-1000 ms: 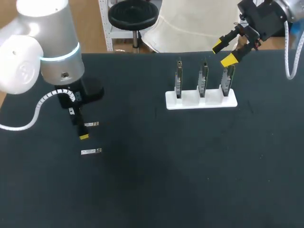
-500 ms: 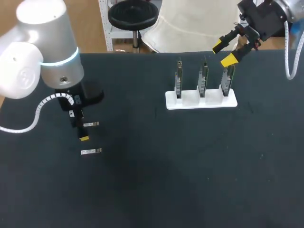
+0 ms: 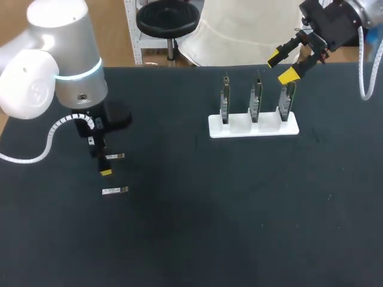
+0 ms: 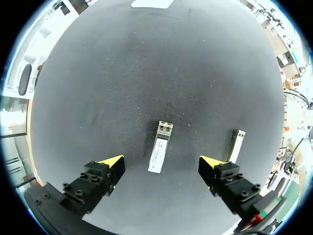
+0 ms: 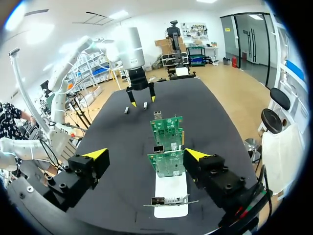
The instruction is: Pick up the optical module with the left hand, and insert it into the network port with the right hand.
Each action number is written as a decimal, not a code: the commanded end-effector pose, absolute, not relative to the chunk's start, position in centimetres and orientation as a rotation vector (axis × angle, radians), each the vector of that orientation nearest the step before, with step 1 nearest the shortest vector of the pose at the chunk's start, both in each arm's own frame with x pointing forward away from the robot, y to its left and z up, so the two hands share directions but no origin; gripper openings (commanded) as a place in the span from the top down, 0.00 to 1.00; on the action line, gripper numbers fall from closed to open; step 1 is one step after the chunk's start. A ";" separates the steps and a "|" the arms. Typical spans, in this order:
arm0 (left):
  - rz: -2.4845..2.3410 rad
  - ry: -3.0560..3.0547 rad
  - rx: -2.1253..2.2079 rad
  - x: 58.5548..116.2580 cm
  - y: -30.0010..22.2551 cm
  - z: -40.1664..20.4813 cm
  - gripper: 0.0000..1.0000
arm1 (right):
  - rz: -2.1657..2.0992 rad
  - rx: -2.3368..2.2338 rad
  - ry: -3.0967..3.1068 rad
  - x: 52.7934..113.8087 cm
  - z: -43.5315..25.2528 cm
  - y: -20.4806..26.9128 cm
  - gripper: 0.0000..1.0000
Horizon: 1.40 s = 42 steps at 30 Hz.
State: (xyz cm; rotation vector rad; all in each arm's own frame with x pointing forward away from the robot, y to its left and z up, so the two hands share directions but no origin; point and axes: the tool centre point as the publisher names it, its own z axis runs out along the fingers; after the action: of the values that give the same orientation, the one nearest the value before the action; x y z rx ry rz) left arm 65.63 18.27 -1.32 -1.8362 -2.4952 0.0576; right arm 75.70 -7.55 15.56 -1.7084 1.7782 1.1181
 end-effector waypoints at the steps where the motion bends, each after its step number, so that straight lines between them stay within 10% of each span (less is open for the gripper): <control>1: 0.055 -2.481 -1.844 65.7 18.1 -1.8 0.00 | 1.109 -1.705 1.780 75.4 15.6 -7.5 0.00; 12: 0.048 -2.473 -1.832 65.2 18.2 -2.6 0.00 | 1.109 -1.705 1.780 75.4 15.6 -7.5 0.00; 13: 0.048 -2.473 -1.832 65.1 18.2 -2.7 0.15 | 1.109 -1.705 1.780 75.4 15.6 -7.5 0.00; 14: 0.053 -2.475 -1.828 65.1 18.2 -2.7 0.56 | 1.109 -1.705 1.780 75.4 15.6 -7.5 0.00; 15: 0.053 -2.475 -1.827 65.1 18.3 -2.8 0.67 | 1.109 -1.705 1.780 75.4 15.6 -7.5 0.00; 16: 0.053 -2.476 -1.826 65.1 18.3 -2.8 1.00 | 1.109 -1.705 1.780 75.4 15.6 -7.5 0.00; 42: 0.229 -2.830 -1.799 69.2 14.0 1.1 1.00 | 1.109 -1.705 1.780 75.4 15.6 -7.5 0.00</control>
State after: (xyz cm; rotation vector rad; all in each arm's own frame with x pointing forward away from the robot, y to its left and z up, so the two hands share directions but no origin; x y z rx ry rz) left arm 69.31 13.96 0.23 -1.7700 -2.7938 0.1885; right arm 75.70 -7.55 15.56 -1.7085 1.7782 1.1180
